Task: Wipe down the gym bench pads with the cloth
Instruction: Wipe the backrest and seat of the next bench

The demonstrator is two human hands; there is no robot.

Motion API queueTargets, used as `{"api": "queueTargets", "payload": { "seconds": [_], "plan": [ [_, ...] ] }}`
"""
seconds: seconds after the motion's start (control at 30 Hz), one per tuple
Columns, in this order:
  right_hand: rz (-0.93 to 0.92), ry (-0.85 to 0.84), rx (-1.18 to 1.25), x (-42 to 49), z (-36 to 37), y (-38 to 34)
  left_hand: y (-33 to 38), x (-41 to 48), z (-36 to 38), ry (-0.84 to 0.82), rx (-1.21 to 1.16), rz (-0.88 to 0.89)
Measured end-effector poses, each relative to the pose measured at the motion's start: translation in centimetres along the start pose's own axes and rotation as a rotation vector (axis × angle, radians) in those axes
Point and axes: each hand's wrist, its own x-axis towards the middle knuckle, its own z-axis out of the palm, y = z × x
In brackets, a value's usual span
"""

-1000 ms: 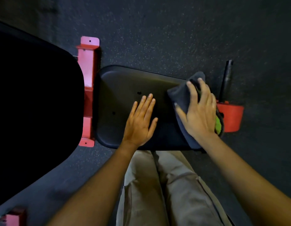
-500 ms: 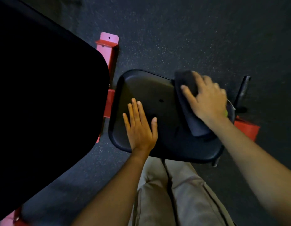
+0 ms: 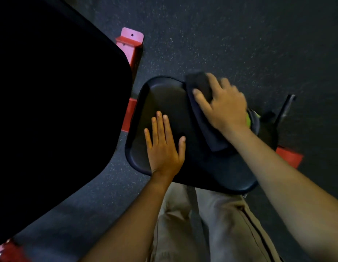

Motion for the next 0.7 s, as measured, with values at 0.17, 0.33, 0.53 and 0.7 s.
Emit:
{"api": "queueTargets", "payload": {
  "seconds": [0.17, 0.33, 0.53, 0.7],
  "plan": [
    [0.035, -0.029, -0.044, -2.7, -0.4, 2.6, 2.2, -0.4, 0.0, 0.027, -0.096, -0.183],
    [-0.077, -0.139, 0.015, 1.4, -1.0, -0.6, 5.3, -0.2, 0.3, 0.076, -0.185, -0.418],
    [-0.397, -0.235, -0.037, 6.8, 0.0, -7.9, 4.2, 0.4, 0.6, 0.174, -0.149, -0.598],
    [-0.326, -0.186, 0.128, 3.7, -0.8, -2.4, 4.1, 0.6, 1.0, 0.159, -0.125, -0.645]
  ]
}}
